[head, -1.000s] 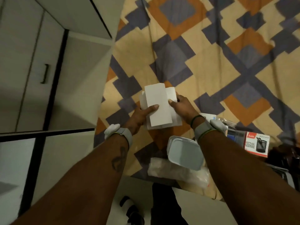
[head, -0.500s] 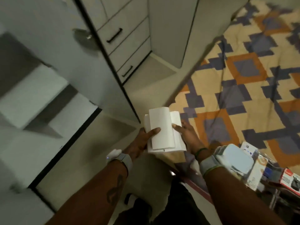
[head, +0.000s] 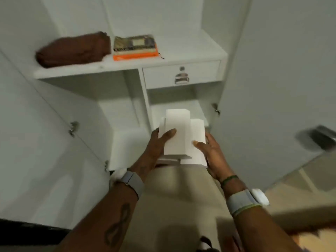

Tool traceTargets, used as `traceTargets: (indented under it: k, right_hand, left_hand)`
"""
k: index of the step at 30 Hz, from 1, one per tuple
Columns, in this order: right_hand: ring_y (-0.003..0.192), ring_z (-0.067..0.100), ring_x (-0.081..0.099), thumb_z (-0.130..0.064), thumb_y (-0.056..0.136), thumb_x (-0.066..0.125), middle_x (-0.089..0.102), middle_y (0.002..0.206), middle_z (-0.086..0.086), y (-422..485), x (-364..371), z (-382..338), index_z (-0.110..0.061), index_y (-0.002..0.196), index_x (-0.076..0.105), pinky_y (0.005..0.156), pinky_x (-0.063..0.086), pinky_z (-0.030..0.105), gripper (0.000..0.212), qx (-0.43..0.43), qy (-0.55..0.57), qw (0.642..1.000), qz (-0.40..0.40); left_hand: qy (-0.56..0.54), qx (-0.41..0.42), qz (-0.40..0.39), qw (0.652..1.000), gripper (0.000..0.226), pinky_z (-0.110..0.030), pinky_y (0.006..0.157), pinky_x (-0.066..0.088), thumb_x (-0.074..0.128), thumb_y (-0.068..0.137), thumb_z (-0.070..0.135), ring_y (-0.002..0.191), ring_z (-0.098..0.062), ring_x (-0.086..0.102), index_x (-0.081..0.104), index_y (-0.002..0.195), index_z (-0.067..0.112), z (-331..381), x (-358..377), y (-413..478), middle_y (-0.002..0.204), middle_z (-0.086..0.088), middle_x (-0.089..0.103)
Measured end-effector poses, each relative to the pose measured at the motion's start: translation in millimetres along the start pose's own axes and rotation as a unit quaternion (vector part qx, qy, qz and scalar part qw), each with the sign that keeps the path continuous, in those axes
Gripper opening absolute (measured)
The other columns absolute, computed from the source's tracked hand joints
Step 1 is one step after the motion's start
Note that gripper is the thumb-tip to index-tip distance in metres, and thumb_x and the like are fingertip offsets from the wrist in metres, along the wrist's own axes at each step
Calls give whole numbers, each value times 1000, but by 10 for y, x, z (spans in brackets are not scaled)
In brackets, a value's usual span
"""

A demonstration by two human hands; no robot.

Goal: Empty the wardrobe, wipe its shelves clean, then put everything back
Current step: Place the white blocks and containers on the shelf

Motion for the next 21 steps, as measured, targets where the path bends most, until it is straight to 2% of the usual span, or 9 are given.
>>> traceTargets:
  k: [2, 3, 4, 7, 8, 12, 14, 19, 21]
  right_hand:
    - [116, 31, 66, -14, 90, 71, 69, 127, 7, 402, 295, -371, -26, 138, 55, 103, 50, 55, 51, -40, -16, 999, -17]
    - [115, 32, 67, -13, 92, 69, 69, 126, 8, 609, 433, -551, -27, 138, 54, 101, 51, 55, 51, -54, -18, 998, -35]
    - [114, 32, 67, -14, 93, 68, 69, 126, 9, 812, 550, -731, -28, 140, 53, 100, 52, 55, 52, -69, -15, 996, -50]
    - [116, 34, 66, -21, 92, 70, 68, 129, 7, 1369, 815, -1272, -33, 140, 53, 98, 52, 55, 53, -107, -27, 990, -84]
    - [116, 36, 65, -27, 89, 72, 67, 129, 7, 1560, 885, -1469, -35, 139, 54, 98, 52, 58, 54, -117, -27, 989, -87]
    - [111, 37, 66, -37, 82, 72, 69, 124, 7, 2601, 1110, -2278, -34, 135, 57, 92, 55, 58, 55, -142, -54, 983, -107]
    - [107, 35, 68, -41, 80, 73, 71, 120, 6, 3096, 1177, -2545, -34, 132, 58, 85, 59, 54, 54, -139, -64, 982, -111]
    - [100, 29, 71, -44, 78, 76, 71, 118, 5, 4288, 1446, -2960, -28, 128, 58, 70, 59, 41, 55, -139, -85, 980, -118]
    - [101, 29, 71, -46, 77, 76, 70, 119, 4, 4687, 1622, -3064, -29, 129, 57, 74, 60, 44, 58, -136, -95, 979, -119]
  left_hand:
    - [-5, 23, 23, 999, 77, -28, 73, 59, 80, 72, 58, 95, -17, 74, 50, 132, 20, 382, -267, 250, 118, -4, 71]
    - [-7, 41, 33, 999, 82, -29, 74, 58, 81, 70, 62, 98, -19, 73, 51, 134, 19, 583, -362, 394, 119, -6, 71]
    - [0, 60, 43, 997, 77, -30, 74, 58, 80, 73, 62, 98, -20, 73, 55, 131, 17, 810, -443, 533, 117, -6, 72]
    - [13, 119, 42, 992, 29, -30, 76, 59, 70, 91, 43, 89, -12, 74, 67, 111, 21, 1516, -517, 900, 96, 6, 77]
    - [20, 134, 44, 990, 29, -31, 81, 60, 69, 91, 43, 92, -13, 74, 68, 112, 22, 1740, -557, 1067, 98, 7, 77]
    - [9, 164, 84, 983, 76, -45, 100, 52, 79, 71, 68, 111, -20, 69, 60, 132, 28, 2642, -756, 1915, 120, 5, 72]
    - [18, 155, 81, 985, 79, -44, 103, 49, 78, 68, 73, 117, -19, 67, 62, 132, 29, 2964, -797, 2302, 123, 8, 71]
    - [28, 100, 61, 993, 62, -45, 101, 52, 71, 78, 69, 104, -24, 73, 71, 121, 25, 3517, -1004, 3164, 113, -1, 75]
    - [15, 76, 60, 995, 49, -36, 82, 61, 65, 86, 64, 86, -22, 76, 72, 112, 23, 3713, -1153, 3407, 99, -3, 78]
Point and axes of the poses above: each hand's wrist, its own y-axis towards the middle knuckle, its own x-axis out of the palm, z = x × y, the point moved 9 cm from there along y, towards the middle knuckle
